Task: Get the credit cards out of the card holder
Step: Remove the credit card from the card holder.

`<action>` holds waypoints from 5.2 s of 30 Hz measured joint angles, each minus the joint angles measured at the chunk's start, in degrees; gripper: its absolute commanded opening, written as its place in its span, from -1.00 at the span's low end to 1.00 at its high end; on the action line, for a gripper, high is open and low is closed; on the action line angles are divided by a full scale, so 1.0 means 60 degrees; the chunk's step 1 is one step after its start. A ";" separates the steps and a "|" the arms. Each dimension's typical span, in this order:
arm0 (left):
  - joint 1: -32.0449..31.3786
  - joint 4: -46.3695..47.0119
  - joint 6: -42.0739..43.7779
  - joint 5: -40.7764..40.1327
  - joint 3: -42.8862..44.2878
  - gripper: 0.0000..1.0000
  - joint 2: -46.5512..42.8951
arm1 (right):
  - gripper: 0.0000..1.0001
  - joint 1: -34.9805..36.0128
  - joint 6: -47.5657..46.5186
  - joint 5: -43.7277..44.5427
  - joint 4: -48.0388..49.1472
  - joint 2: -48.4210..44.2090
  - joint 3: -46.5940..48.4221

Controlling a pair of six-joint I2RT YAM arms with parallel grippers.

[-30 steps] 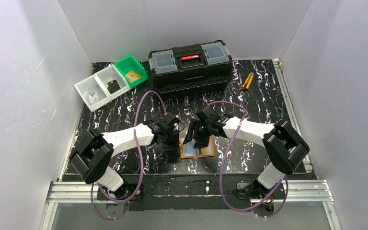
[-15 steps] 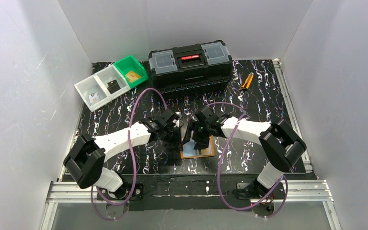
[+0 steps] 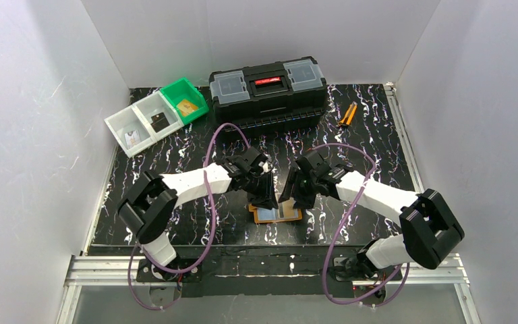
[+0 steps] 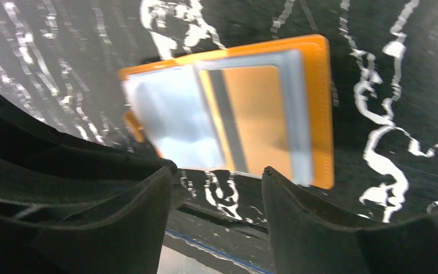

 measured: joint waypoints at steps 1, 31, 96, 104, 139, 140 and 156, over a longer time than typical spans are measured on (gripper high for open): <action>0.0000 0.0098 -0.0087 0.0029 0.0000 -0.43 0.0186 | 0.16 -0.0015 -0.0033 0.0029 -0.0084 0.0000 -0.0076; 0.0295 0.1592 -0.0678 0.0561 -0.0331 -0.49 0.1282 | -0.47 0.0000 -0.0925 0.0430 -0.0670 0.1089 0.0015; 0.1359 0.1938 -0.0273 0.1410 -0.1596 -0.73 0.0637 | -0.88 0.0029 -0.0448 -0.0375 -0.0204 0.1636 0.0109; 0.1552 0.1891 -0.0135 0.1388 -0.1687 -0.64 0.0557 | -0.88 0.0025 -0.0452 -0.0404 -0.0204 0.1672 0.0127; 0.1792 0.3770 -0.0878 0.2273 -0.2233 -1.00 0.0831 | -0.88 0.0025 -0.0455 -0.0535 -0.0222 0.1763 0.0186; 0.1825 0.3829 -0.0896 0.2320 -0.2277 -1.00 0.0831 | -0.88 0.0025 -0.0455 -0.0539 -0.0222 0.1763 0.0186; 0.2557 0.4113 -0.0838 0.2881 -0.2951 -1.00 0.0605 | -0.88 0.0051 -0.0382 -0.0667 0.0044 0.1781 0.0113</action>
